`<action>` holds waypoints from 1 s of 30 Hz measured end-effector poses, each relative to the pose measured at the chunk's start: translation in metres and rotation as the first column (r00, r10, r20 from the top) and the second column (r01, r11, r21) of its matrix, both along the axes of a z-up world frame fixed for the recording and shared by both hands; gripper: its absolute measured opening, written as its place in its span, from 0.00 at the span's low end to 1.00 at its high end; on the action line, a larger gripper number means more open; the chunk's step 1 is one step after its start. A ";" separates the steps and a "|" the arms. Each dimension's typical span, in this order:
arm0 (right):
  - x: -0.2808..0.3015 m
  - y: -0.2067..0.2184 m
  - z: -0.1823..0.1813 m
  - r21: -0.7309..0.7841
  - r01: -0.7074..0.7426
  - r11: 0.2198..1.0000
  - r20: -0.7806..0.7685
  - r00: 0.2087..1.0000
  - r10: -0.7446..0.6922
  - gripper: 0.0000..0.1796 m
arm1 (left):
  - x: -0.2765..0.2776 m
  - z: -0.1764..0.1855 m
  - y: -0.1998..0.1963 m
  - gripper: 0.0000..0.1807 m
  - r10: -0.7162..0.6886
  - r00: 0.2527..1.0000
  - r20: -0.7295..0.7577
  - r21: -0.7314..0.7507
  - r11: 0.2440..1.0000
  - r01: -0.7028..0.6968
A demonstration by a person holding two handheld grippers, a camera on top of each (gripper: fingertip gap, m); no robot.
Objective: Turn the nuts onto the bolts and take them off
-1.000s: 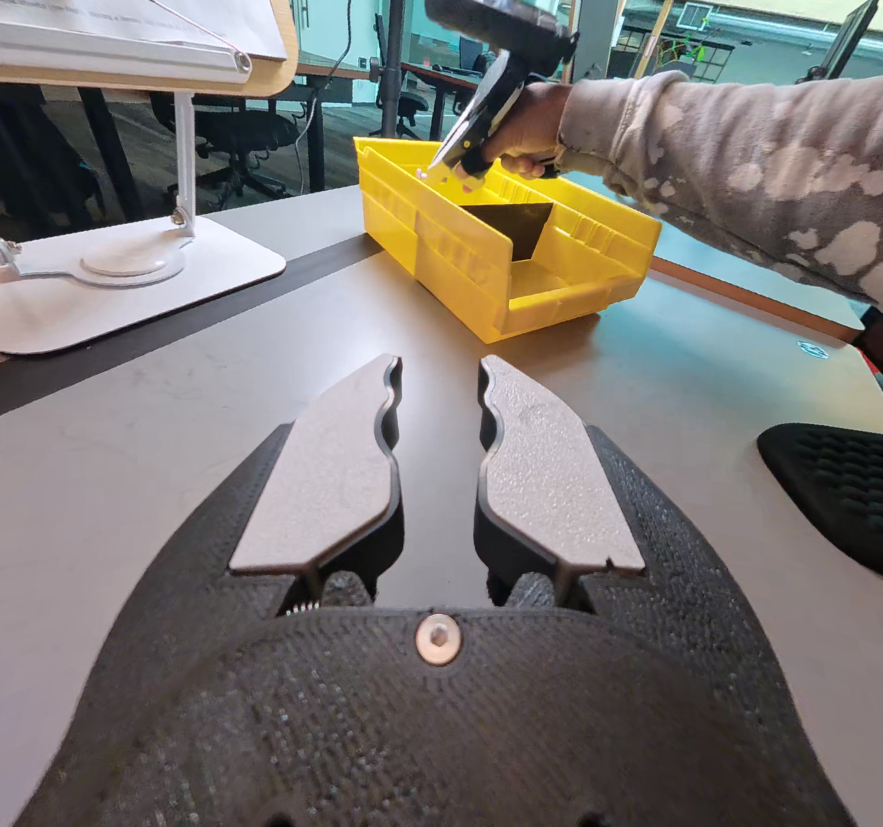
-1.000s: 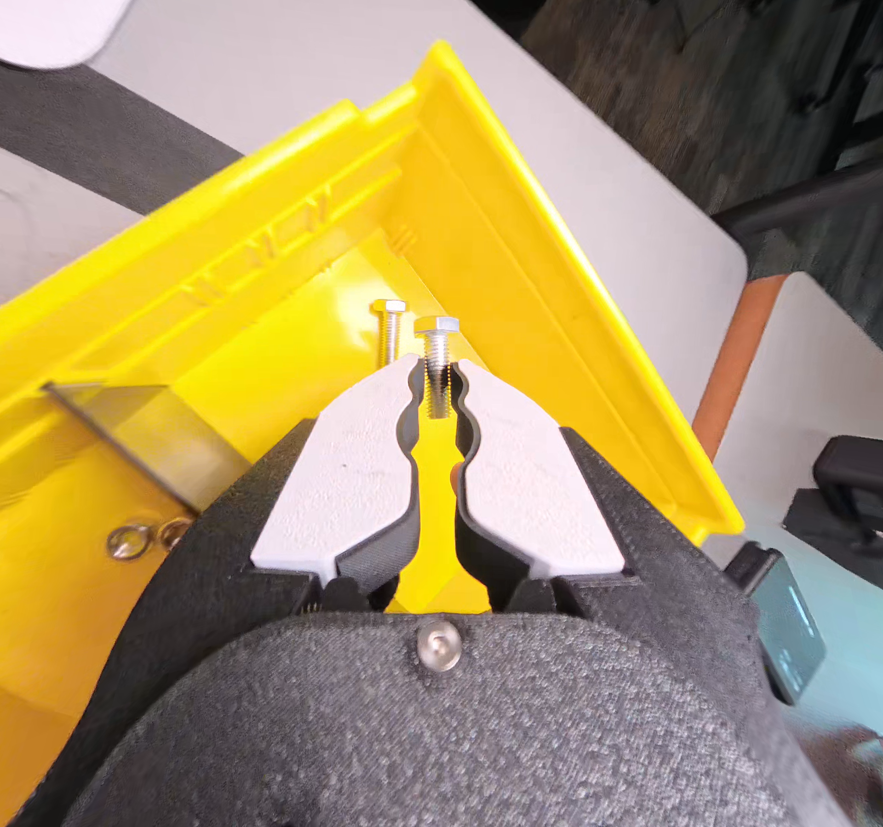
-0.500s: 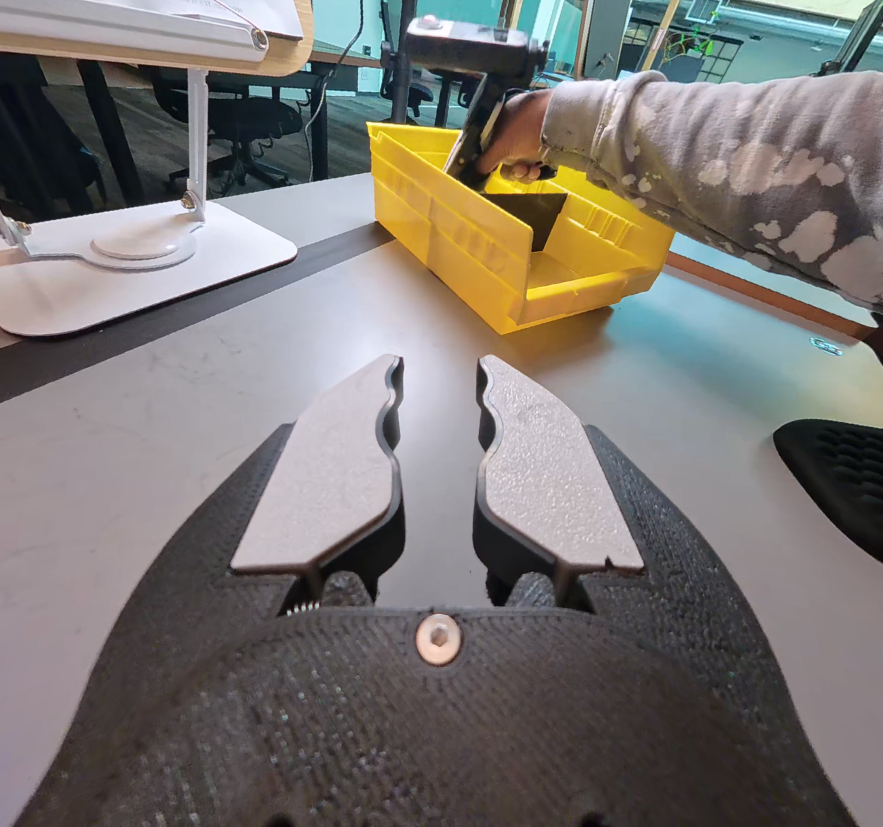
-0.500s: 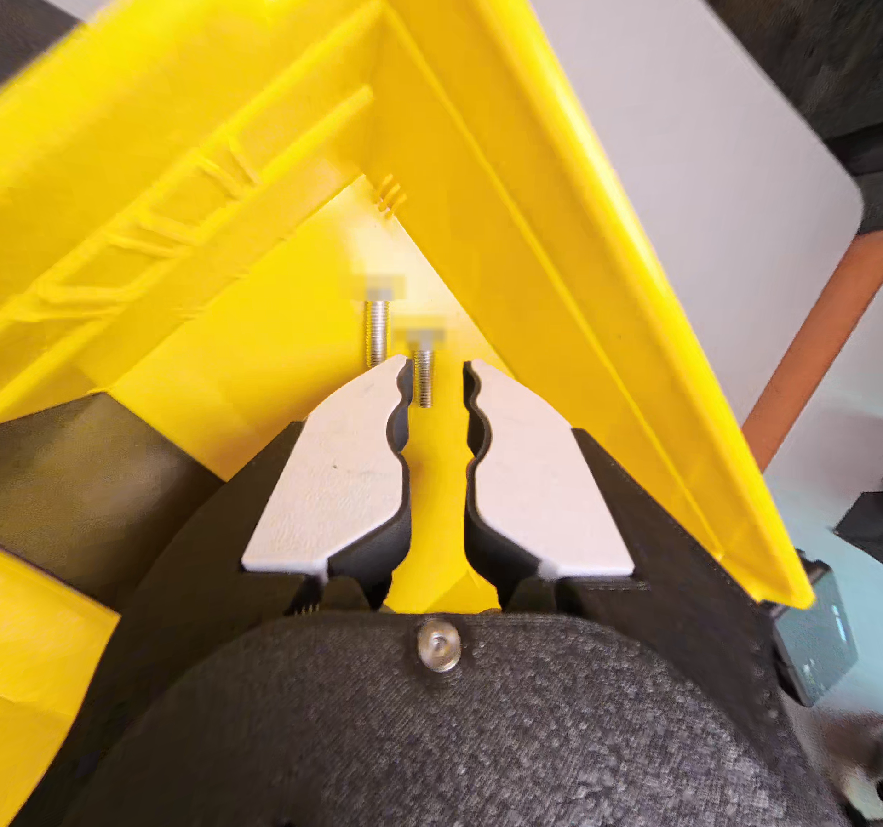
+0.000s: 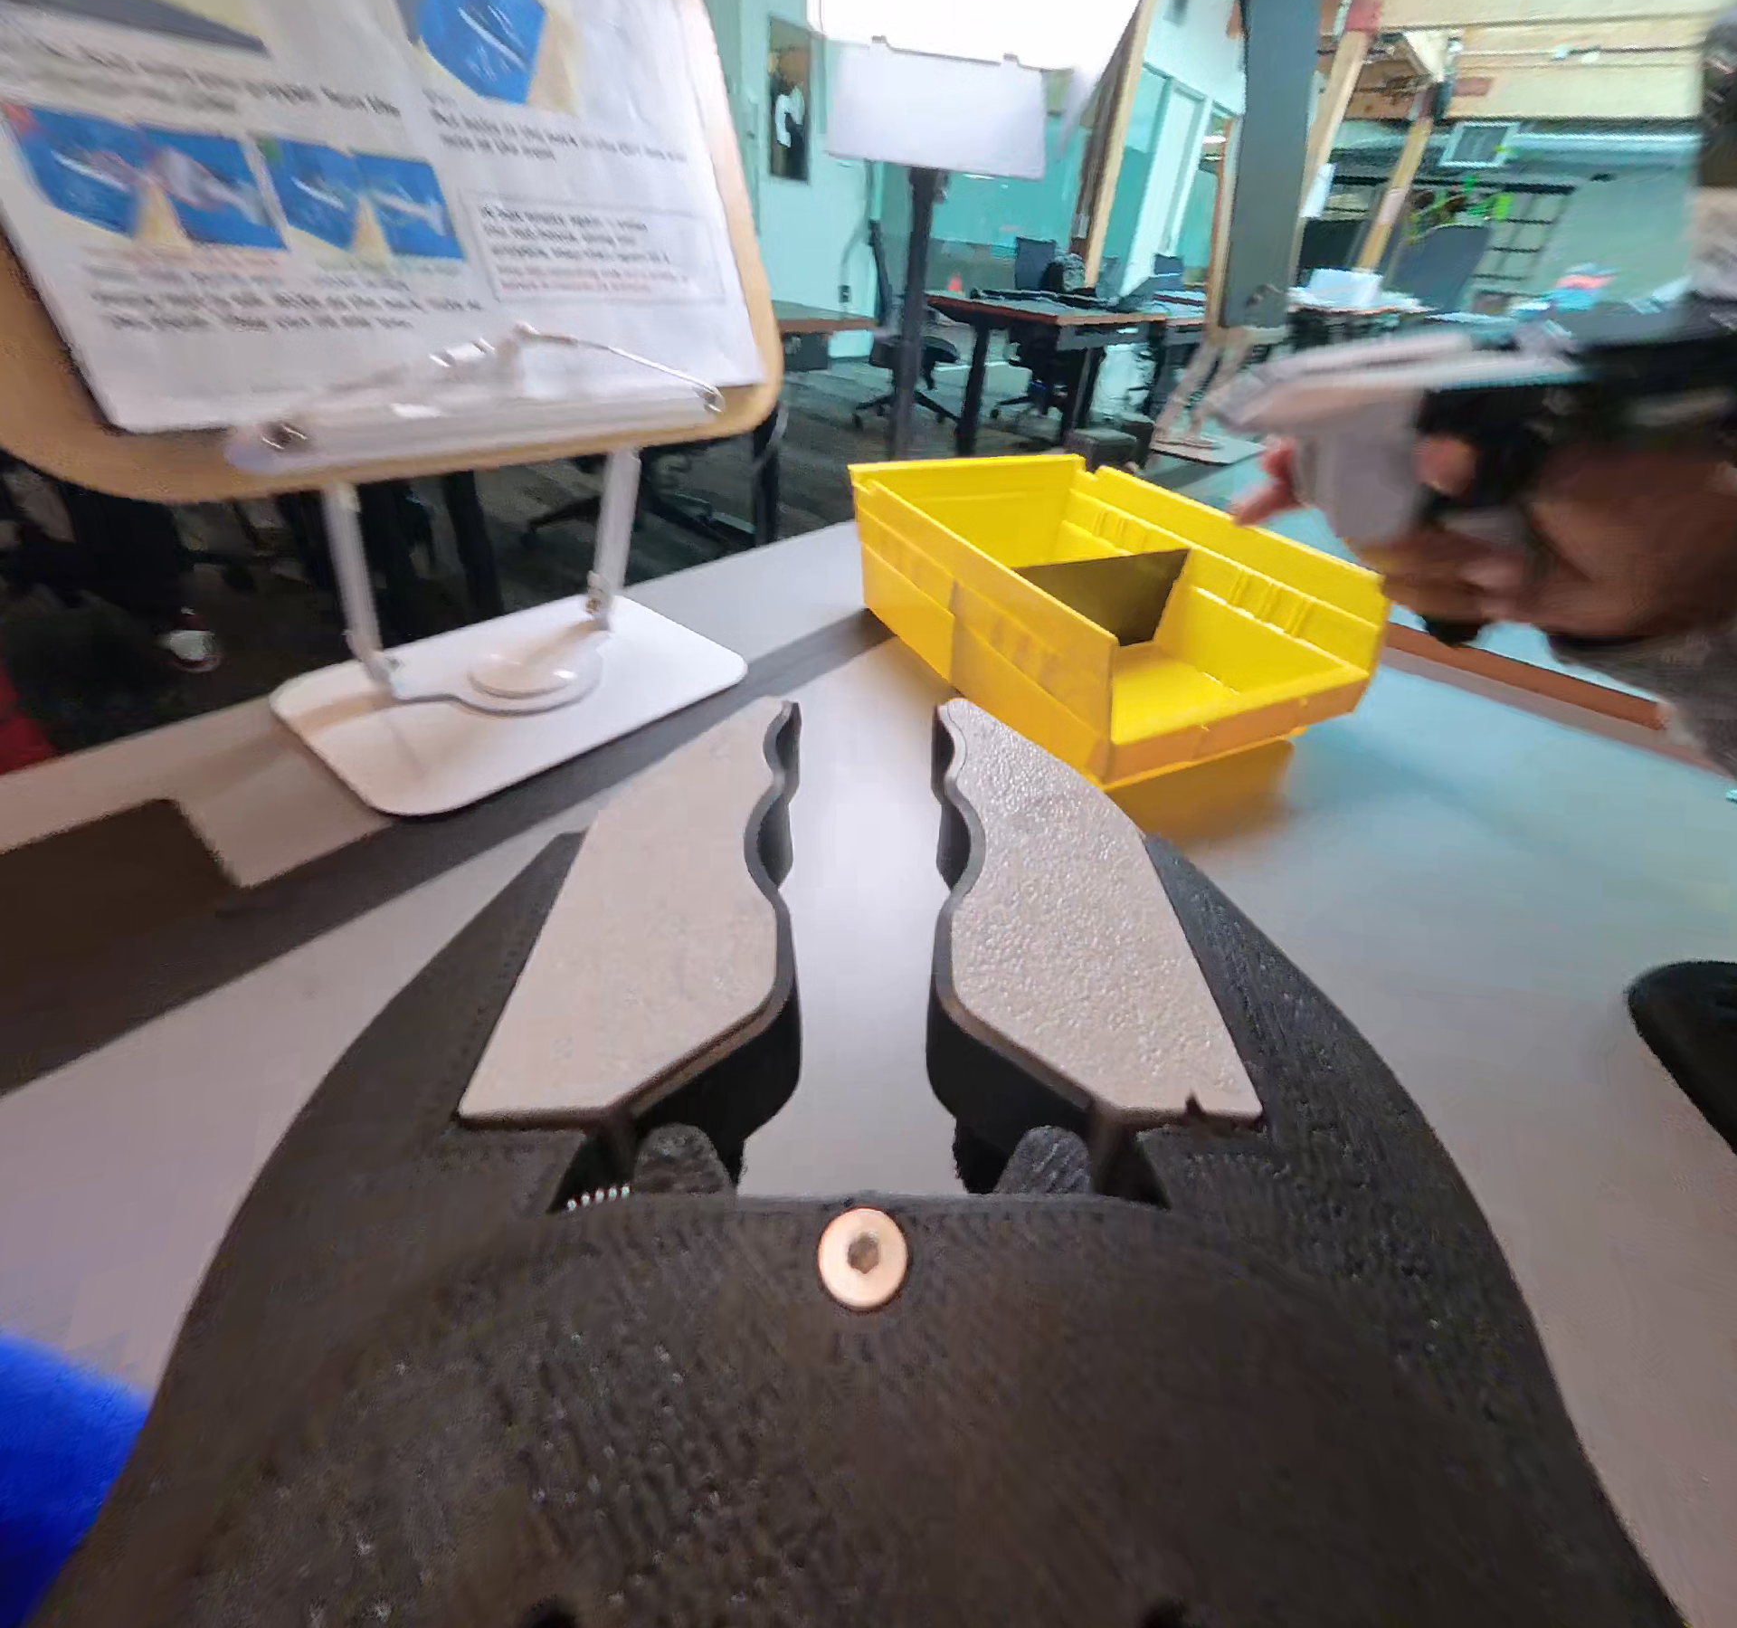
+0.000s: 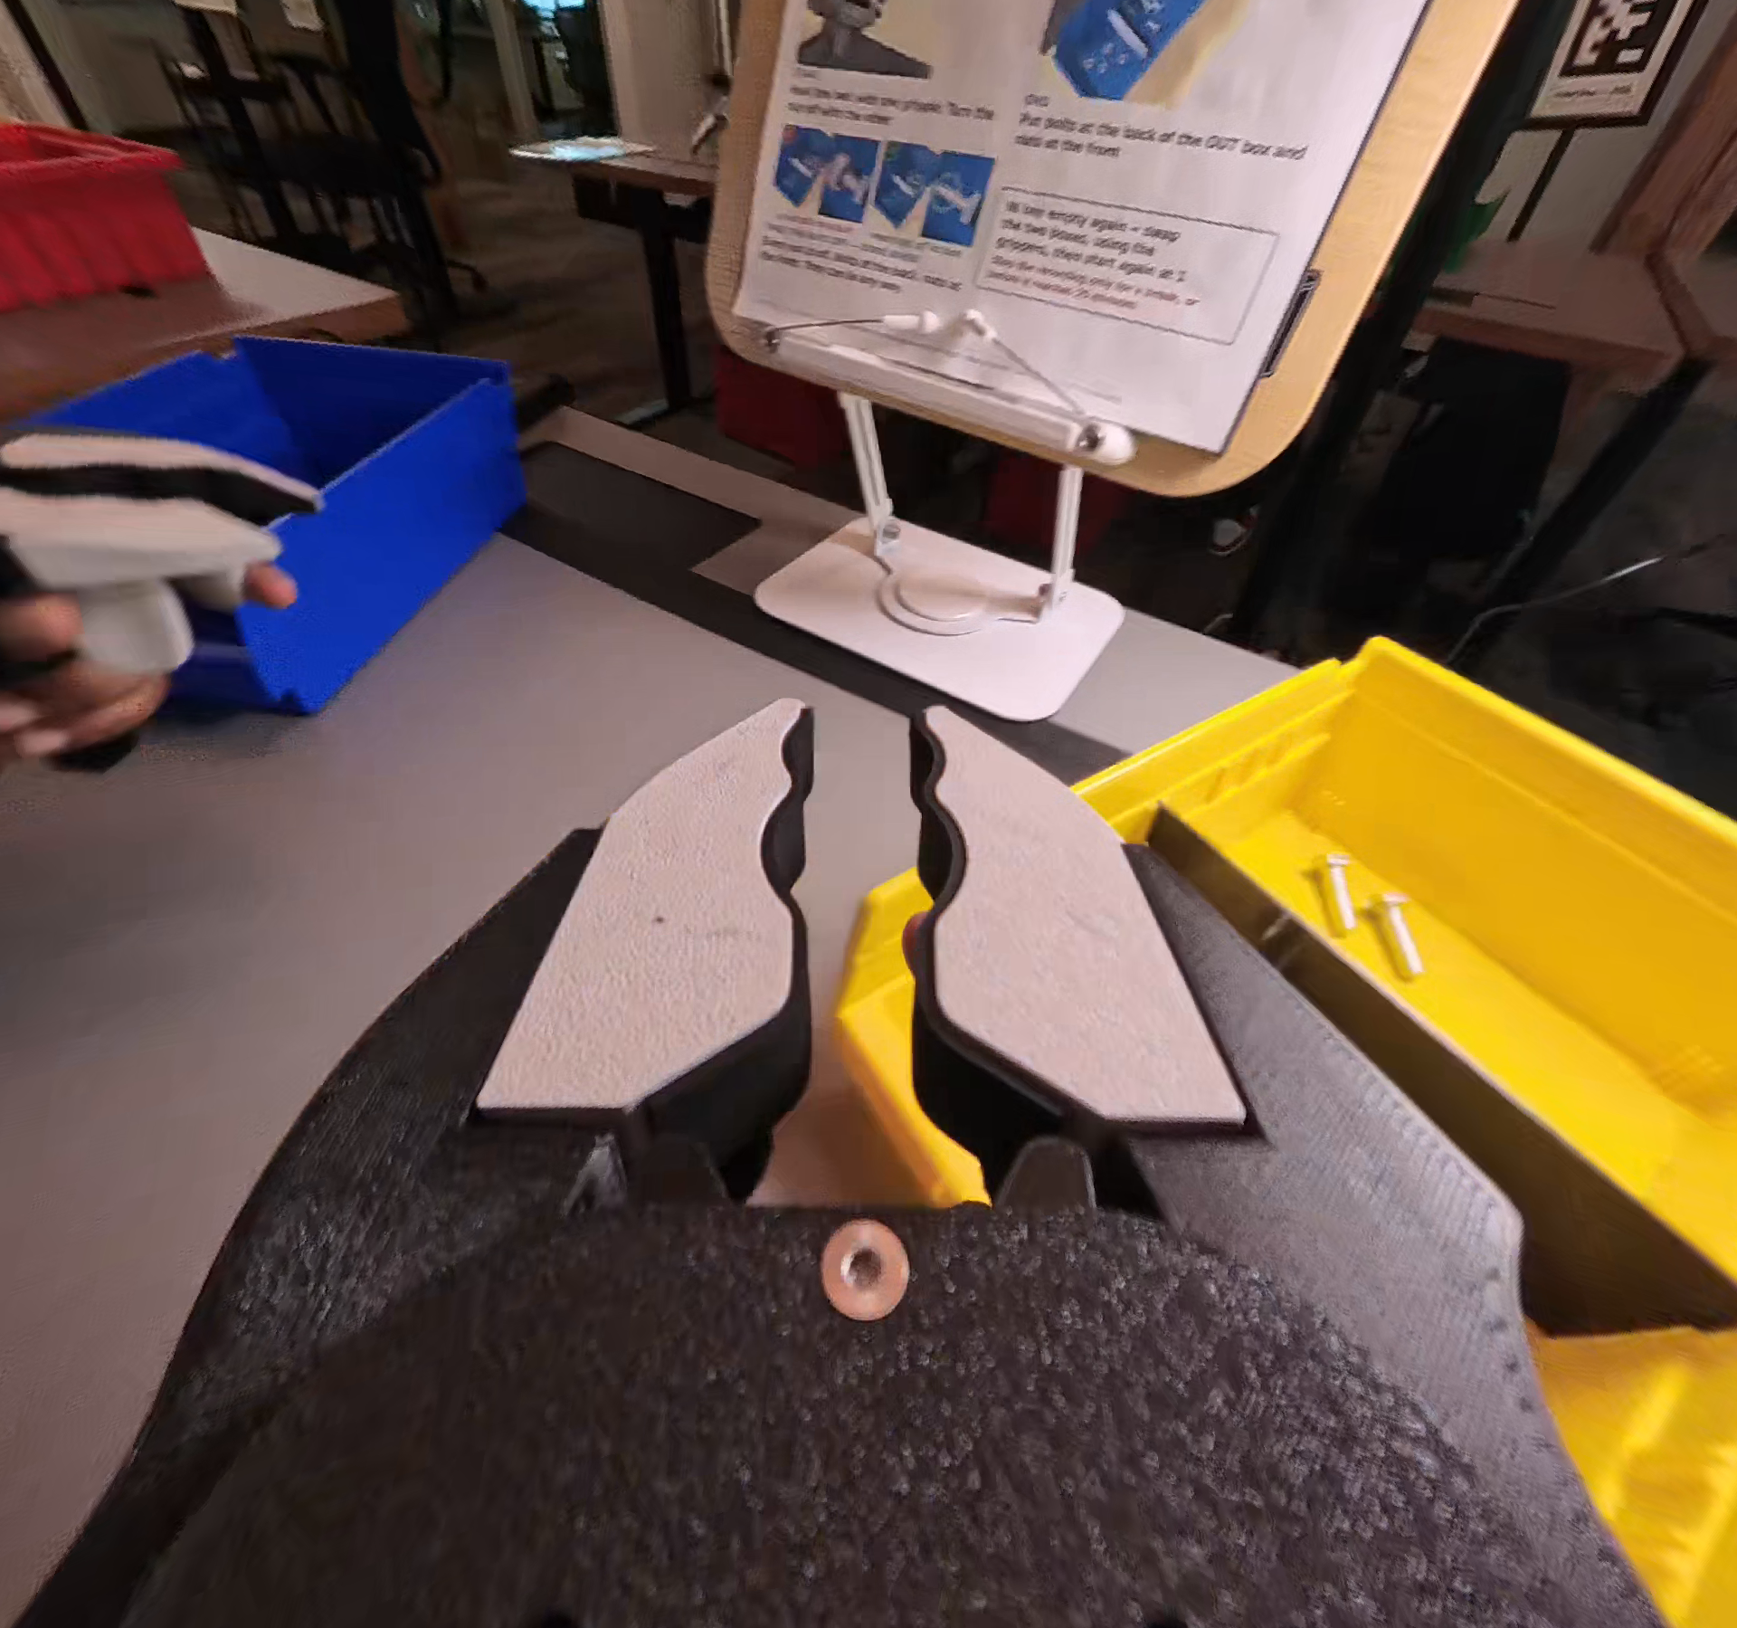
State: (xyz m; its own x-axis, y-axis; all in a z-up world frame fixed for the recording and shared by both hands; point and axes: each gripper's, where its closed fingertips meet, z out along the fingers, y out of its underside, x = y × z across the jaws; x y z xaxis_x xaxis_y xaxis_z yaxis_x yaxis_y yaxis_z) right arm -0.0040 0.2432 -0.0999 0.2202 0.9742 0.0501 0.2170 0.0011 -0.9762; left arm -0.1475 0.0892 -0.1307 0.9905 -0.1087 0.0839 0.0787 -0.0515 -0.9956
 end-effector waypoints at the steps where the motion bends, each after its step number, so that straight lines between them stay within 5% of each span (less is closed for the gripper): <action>1: 0.007 -0.019 -0.009 -0.021 -0.017 1.000 -0.015 1.000 0.017 0.11 | -0.014 0.009 -0.006 0.14 0.041 0.999 -0.027 0.000 0.999 -0.041; 8: 0.045 -0.099 -0.072 -0.024 -0.099 0.995 -0.016 0.995 0.099 0.09 | -0.178 0.010 -0.057 0.15 0.367 0.925 -0.097 -0.293 0.878 -0.379; 13: 0.043 -0.116 -0.077 0.037 -0.139 0.990 -0.064 0.988 0.141 0.09 | -0.292 -0.050 -0.095 0.19 0.504 0.822 -0.264 -0.640 0.547 -0.540; 19: 0.045 -0.122 -0.093 -0.002 -0.163 0.987 -0.048 0.986 0.163 0.08 | -0.347 -0.119 -0.118 0.27 0.585 0.765 -0.270 -0.857 0.216 -0.468; 25: 0.047 -0.111 -0.106 -0.041 -0.145 0.989 -0.022 0.989 0.144 0.07 | -0.362 -0.159 -0.121 0.35 0.685 0.707 -0.176 -0.929 0.121 -0.349; 30: 0.047 -0.105 -0.111 -0.079 -0.147 0.986 -0.010 0.989 0.147 0.07 | -0.370 -0.164 -0.120 0.29 0.720 0.684 -0.120 -0.930 0.159 -0.331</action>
